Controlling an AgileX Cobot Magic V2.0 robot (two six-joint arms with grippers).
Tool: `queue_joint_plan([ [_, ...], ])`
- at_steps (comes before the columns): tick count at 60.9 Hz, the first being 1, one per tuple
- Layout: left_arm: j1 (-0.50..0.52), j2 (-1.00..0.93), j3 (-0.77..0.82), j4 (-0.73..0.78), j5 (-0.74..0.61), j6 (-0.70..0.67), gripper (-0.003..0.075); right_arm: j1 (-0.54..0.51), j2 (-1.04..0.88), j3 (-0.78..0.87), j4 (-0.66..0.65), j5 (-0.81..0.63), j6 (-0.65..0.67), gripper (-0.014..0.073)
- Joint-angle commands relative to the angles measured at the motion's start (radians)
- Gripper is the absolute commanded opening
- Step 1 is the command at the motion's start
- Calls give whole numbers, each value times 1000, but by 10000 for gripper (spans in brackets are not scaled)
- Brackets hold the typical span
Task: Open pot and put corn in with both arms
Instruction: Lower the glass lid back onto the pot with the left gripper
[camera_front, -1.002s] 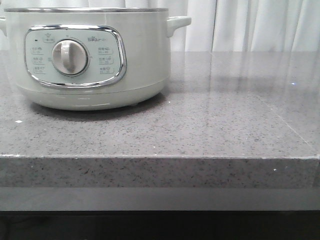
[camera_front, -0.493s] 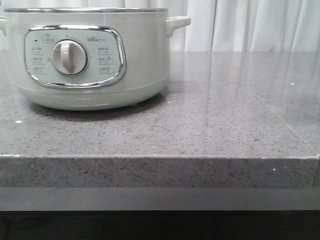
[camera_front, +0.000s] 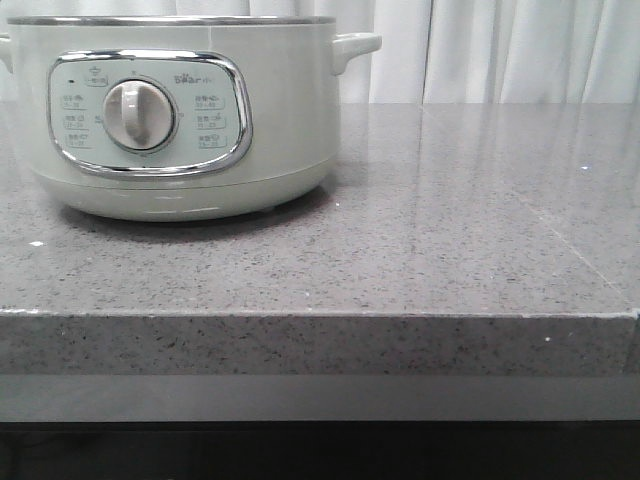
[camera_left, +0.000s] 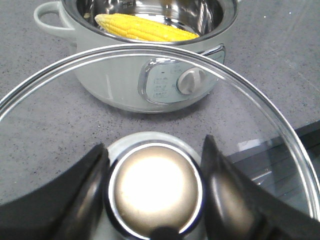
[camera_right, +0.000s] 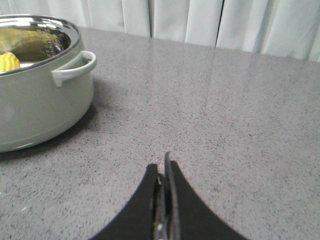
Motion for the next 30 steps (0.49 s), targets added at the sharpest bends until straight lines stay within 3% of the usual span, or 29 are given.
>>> queue_joint_plan([
  [1,0,15,-43,-20,-154,-7,262,-4,-105,32,3,-86,-9,-72],
  [15,0,141,-127,-4,-156,2,263,-4,-264,101,3,-91,-9,-72],
  [30,0,434,-418,4,-154,2,263,-4,-263,101,3,-100,-9,-72],
])
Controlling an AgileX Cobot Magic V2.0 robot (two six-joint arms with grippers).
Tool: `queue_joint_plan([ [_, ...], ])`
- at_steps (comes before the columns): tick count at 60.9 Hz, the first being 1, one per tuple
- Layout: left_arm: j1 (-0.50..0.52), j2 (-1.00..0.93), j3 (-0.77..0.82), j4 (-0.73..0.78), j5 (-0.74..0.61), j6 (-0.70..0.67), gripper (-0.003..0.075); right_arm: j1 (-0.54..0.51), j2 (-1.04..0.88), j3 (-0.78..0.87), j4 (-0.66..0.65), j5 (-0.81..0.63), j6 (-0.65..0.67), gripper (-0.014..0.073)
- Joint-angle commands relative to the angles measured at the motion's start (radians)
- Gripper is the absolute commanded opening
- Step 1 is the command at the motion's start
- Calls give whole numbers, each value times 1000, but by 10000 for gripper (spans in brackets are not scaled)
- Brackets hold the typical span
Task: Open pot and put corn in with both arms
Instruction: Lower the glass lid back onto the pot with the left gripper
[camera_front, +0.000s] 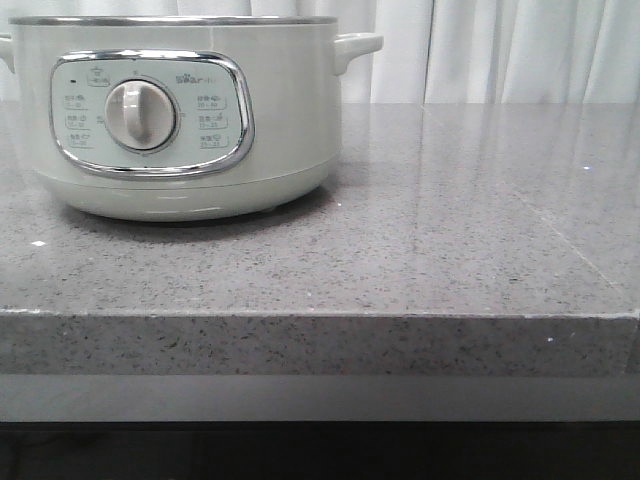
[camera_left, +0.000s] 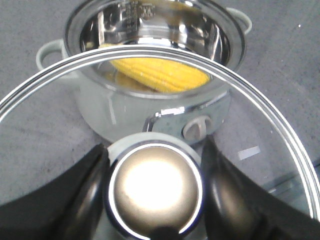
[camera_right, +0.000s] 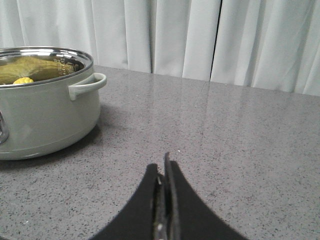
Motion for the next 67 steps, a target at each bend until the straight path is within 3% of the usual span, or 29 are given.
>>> queue_joint_plan([
  [1,0,104,-150,-8,-148,2,263,-4,9,-24,3,-89,-9,-72],
  [13,0,379,-403,-8,-145,2,262,-4,9,-24,3,-89,-9,-72],
  [38,0,751,-721,-23,-117,2,263,-4,9,-24,3,-89,-9,-72],
  [67,0,857,-779,-52,-71,2,263,-4,9,-24,3,-88,-9,-72],
])
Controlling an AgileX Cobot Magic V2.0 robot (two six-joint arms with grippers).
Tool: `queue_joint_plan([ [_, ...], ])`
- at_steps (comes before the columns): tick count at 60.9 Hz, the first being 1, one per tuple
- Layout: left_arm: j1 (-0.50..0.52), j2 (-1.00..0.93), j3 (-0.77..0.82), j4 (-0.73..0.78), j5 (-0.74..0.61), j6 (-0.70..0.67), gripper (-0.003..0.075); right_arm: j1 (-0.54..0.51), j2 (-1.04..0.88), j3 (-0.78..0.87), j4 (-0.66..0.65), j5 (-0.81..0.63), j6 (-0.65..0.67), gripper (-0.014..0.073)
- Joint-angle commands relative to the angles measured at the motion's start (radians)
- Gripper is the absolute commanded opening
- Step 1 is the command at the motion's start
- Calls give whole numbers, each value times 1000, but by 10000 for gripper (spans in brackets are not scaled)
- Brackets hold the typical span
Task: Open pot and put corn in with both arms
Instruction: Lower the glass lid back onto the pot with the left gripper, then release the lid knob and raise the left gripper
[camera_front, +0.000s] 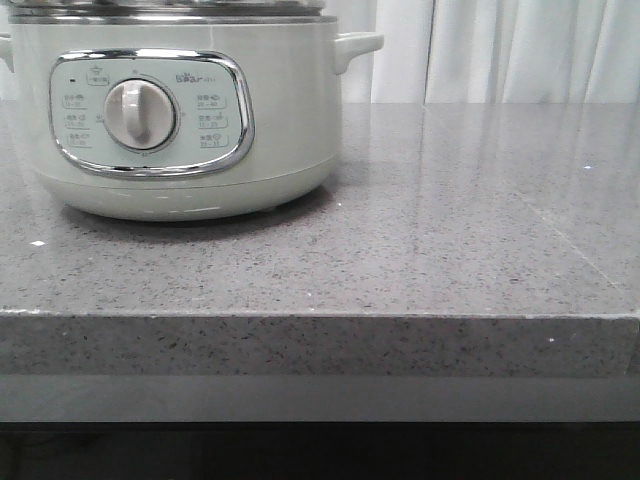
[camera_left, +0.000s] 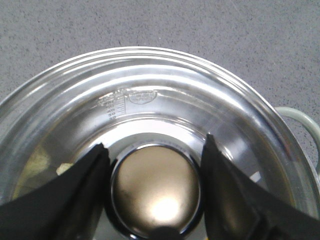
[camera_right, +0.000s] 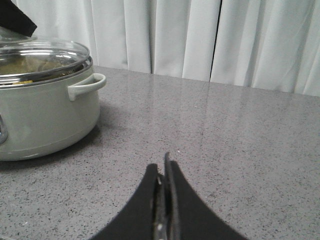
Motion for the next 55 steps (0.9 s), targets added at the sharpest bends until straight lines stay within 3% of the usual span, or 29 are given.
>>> queue_joint_plan([
  [1,0,-50,-48,-24,-101,2,263,-4,9,-26,3,-85,-9,-72],
  [55,-61,-30,-48,2,-8,5,265,-4,9,-26,3,-84,-9,-72],
])
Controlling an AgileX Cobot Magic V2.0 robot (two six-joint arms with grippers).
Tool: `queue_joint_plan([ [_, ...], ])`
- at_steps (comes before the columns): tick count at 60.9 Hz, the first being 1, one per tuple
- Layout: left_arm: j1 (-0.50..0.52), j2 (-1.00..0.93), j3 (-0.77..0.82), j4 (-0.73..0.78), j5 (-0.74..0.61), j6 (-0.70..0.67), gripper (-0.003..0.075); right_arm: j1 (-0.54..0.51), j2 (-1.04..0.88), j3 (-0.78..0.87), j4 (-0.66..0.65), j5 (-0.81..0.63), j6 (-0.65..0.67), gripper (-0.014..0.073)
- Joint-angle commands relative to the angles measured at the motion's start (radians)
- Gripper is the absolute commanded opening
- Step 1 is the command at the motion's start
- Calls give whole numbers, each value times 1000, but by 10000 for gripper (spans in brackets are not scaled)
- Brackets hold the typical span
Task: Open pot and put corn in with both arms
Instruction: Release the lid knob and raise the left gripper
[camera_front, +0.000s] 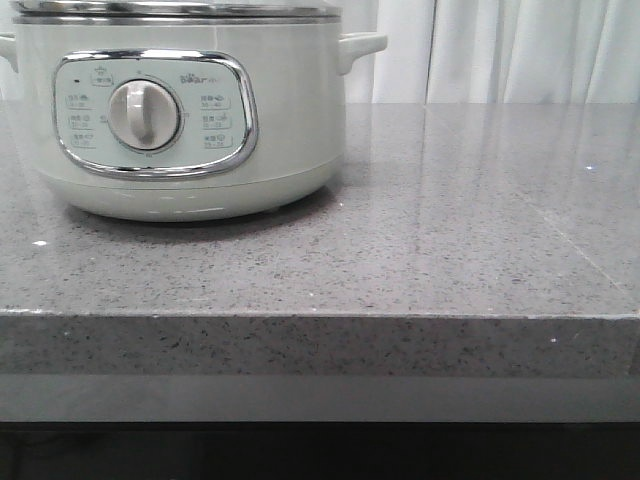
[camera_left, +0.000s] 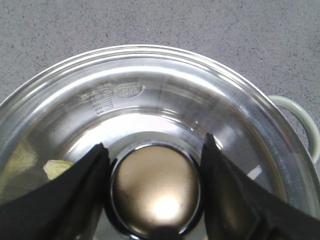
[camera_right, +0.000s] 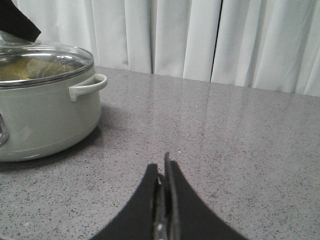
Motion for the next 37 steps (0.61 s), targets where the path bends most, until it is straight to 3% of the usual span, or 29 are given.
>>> queue_joint_plan([
  [1,-19,-42,-37,-7,-35,1,265,-4,9,-26,3,-84,-9,-72],
  [10,-19,-42,-37,-5,-20,1,280,-4,9,-26,3,-83,-9,-72],
  [26,-19,-44,-39,11,-45,1,517,-4,9,-26,3,-77,-9,-72],
  [37,-19,-86,-51,11,-54,1,527,-4,9,-26,3,-77,-9,-72],
])
